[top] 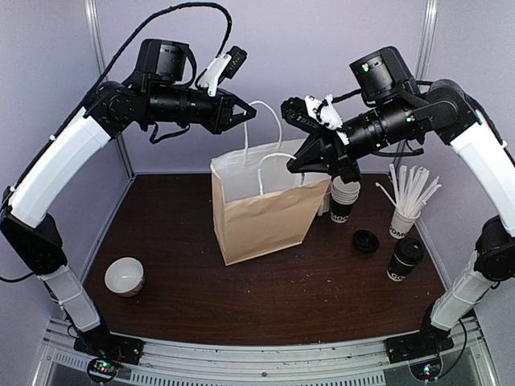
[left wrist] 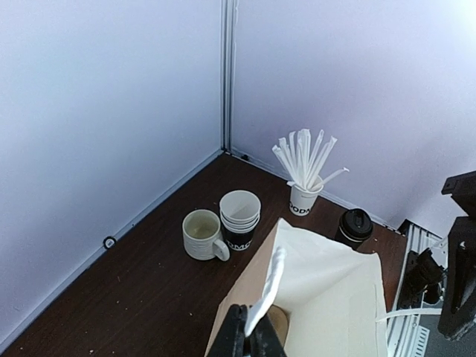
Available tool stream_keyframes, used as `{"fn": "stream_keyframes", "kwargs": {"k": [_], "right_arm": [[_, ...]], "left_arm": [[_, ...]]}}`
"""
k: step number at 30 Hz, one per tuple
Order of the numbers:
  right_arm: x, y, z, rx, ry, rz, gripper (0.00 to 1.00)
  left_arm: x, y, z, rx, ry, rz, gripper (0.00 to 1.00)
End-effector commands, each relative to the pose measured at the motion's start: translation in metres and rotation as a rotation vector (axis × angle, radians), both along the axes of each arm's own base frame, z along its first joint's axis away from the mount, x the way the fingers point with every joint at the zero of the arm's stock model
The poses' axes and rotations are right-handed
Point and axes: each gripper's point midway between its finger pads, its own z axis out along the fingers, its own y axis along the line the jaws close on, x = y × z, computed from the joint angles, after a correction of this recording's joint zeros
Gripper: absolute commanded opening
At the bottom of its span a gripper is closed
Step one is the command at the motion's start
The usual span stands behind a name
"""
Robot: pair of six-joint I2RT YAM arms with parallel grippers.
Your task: Pack the takeout coffee
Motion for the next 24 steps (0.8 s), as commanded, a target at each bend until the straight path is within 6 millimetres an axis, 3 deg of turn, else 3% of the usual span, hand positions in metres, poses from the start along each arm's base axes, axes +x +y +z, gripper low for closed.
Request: {"fn": "stream_keyframes", "kwargs": {"k": [1, 5, 9, 10, 12, 14, 17, 21, 24], "right_arm": [[0.01, 0.008, -0.001, -0.002, -0.032, -0.022, 0.0], [0.016, 0.012, -0.016, -0.032, -0.024, -0.028, 0.0], [0.021, 0.014, -0.036, -0.072, -0.008, -0.042, 0.0], [0.022, 0.014, -0.041, -0.081, -0.005, -0.044, 0.07], [0.025, 0.013, -0.048, -0.103, 0.001, -0.059, 0.41], [0.024, 0.009, -0.051, -0.118, 0.014, -0.065, 0.55], [0.015, -0.001, -0.048, -0.119, 0.025, -0.051, 0.63], [0.001, -0.019, -0.036, -0.101, 0.07, -0.025, 0.66], [0.001, -0.037, -0.027, -0.078, 0.097, -0.05, 0.66]], "left_arm": [[0.007, 0.006, -0.006, 0.029, -0.026, 0.028, 0.0], [0.01, 0.005, -0.023, 0.049, -0.005, 0.03, 0.0], [0.014, 0.004, -0.052, 0.093, 0.047, 0.042, 0.0], [0.016, 0.004, -0.06, 0.108, 0.061, 0.046, 0.1], [0.019, 0.006, -0.071, 0.133, 0.079, 0.068, 0.43], [0.02, 0.009, -0.074, 0.147, 0.088, 0.082, 0.6], [0.011, 0.013, -0.066, 0.134, 0.08, 0.058, 0.67], [-0.003, 0.023, -0.052, 0.11, 0.06, 0.037, 0.7], [-0.013, 0.037, -0.044, 0.106, 0.029, 0.041, 0.71]]}}
